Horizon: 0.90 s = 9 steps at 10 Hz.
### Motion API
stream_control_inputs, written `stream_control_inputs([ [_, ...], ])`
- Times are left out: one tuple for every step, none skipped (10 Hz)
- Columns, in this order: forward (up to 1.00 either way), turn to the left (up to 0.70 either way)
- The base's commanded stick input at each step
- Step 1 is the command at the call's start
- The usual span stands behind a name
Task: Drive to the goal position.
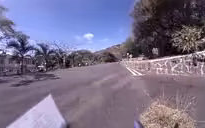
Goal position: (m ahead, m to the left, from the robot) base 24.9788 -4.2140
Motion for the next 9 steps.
stream_control_inputs([
  [0.5,-0.5],
  [0.5,-0.5],
  [0.5,-0.5],
  [0.5,-0.5],
  [0.5,-0.5],
  [0.5,-0.5],
  [0.5,-0.5],
  [0.5,-0.38],
  [0.5,-0.27],
])
